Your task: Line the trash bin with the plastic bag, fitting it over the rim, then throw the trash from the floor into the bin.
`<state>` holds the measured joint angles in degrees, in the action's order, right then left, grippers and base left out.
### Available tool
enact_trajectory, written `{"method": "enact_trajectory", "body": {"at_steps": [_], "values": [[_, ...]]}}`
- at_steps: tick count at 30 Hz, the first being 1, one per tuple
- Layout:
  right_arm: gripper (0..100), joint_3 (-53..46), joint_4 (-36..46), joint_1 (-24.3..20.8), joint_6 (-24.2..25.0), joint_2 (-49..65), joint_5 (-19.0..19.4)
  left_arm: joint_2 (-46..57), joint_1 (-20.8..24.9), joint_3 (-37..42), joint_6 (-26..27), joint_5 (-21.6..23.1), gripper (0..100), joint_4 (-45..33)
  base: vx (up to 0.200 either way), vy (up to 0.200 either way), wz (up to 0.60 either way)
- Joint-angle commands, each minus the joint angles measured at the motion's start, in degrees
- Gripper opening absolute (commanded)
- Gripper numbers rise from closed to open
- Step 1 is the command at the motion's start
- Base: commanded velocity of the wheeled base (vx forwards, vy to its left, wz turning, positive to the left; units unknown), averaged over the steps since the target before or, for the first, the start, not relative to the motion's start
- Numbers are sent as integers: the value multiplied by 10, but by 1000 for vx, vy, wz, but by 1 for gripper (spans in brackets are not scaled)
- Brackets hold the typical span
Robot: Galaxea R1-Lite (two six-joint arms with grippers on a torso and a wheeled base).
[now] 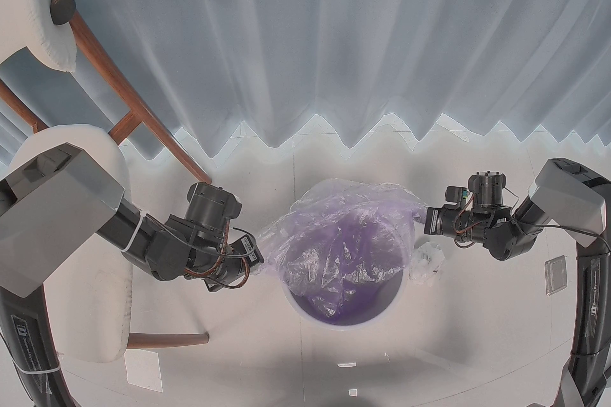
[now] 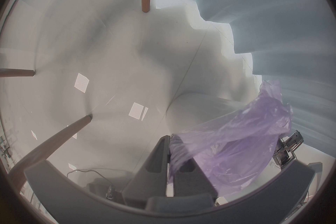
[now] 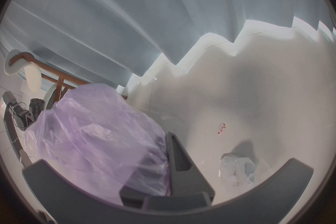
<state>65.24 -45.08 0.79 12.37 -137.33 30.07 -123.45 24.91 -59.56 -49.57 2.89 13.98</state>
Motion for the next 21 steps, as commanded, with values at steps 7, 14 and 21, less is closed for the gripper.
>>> {"method": "enact_trajectory", "body": {"at_steps": [7,14,21], "values": [[0,88,30,-12,5,-23,2,-30,-33,-99,-8,5,0,-7,0,0,0],[0,161,103,-11,8,-45,-36,-39,-51,-122,-8,5,0,-67,0,0,0],[0,132,105,-10,2,-44,-36,-39,-44,-100,-7,5,0,-98,0,0,0]]}}
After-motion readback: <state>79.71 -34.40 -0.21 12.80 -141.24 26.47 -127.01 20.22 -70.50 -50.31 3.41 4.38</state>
